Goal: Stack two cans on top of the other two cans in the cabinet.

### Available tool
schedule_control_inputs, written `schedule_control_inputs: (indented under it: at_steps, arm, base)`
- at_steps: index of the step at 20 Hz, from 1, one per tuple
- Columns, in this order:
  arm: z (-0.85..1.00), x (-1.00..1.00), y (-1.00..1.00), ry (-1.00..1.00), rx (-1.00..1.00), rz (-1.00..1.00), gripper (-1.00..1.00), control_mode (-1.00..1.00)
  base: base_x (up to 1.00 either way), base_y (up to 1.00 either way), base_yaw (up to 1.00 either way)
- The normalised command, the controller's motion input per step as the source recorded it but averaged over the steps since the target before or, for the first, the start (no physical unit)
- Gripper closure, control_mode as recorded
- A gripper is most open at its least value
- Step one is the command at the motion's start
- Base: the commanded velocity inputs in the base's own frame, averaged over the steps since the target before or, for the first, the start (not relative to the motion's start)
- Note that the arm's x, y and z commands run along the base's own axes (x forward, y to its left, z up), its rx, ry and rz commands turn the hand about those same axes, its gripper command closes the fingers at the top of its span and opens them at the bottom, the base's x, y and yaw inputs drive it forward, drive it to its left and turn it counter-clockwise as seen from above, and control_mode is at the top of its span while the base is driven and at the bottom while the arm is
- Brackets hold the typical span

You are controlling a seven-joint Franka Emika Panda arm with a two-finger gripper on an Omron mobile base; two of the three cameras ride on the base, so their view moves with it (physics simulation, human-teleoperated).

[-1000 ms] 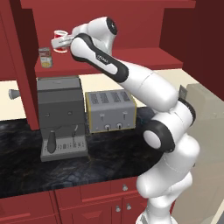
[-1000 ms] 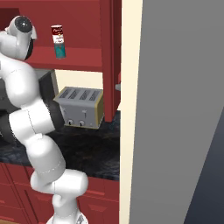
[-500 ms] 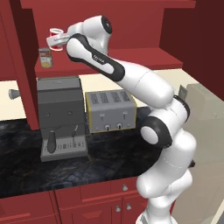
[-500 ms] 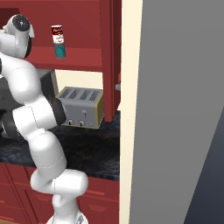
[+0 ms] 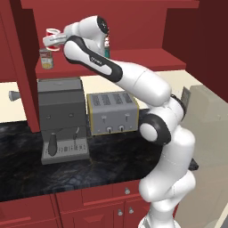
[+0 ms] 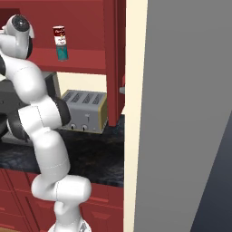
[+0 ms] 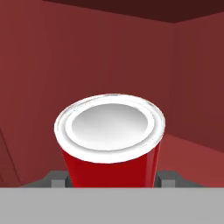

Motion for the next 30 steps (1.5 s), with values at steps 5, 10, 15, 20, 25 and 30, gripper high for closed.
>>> schedule_control_inputs:
  at_steps: [5,10,15,20,25,30]
  arm:
    - [0.00,0.13,0.16,0.00,-0.01,0.00,1.00,-1.00]
    - [0.00,0.21,0.16,0.00,-0.04,0.00,1.00,-1.00]
    - [0.06,0.18,0.16,0.00,-0.04,0.00,1.00,-1.00]
    - [0.09,0.06,0.11,0.01,-0.02,0.00,1.00,-1.00]
    - [0.02,0.00,0.00,0.03,-0.02,0.00,1.00,-1.00]
    - [0.00,0.00,0.00,0.07,-0.02,0.00,1.00,-1.00]
  base:
    - [0.00,0.00,0.00]
    - [0.00,0.00,0.00]
    - [0.00,0.00,0.00]
    - [0.00,0.00,0.00]
    - [0.00,0.00,0.00]
    - [0.00,0.00,0.00]
